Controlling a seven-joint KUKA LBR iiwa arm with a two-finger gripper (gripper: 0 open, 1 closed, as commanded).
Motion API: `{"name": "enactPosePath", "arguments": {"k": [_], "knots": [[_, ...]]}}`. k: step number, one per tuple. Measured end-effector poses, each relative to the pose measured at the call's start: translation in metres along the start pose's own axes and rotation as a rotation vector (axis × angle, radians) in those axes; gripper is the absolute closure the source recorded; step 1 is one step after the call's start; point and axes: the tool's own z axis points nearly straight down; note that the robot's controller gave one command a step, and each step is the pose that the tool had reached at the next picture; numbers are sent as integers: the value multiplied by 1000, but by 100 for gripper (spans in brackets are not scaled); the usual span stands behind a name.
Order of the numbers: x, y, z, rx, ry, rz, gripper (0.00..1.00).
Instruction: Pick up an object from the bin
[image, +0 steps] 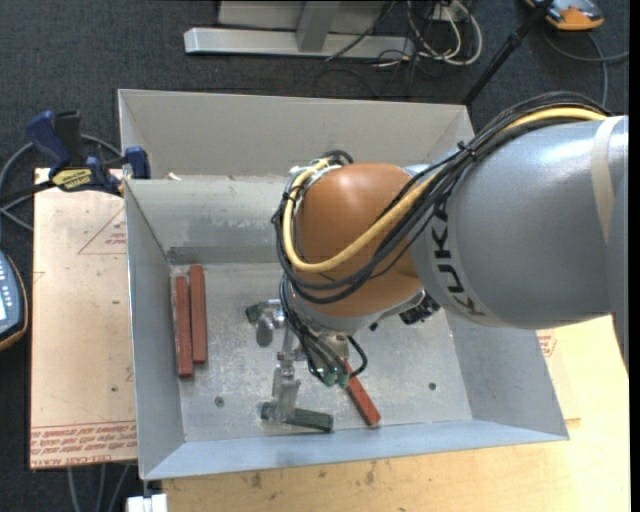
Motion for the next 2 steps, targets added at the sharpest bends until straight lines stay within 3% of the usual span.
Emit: {"name": "enactPosePath", "arguments": {"k": [1, 2], "knots": [[-21, -32, 143, 0, -13, -383, 0], [-19, -31, 142, -1, -8, -383, 100]]}}
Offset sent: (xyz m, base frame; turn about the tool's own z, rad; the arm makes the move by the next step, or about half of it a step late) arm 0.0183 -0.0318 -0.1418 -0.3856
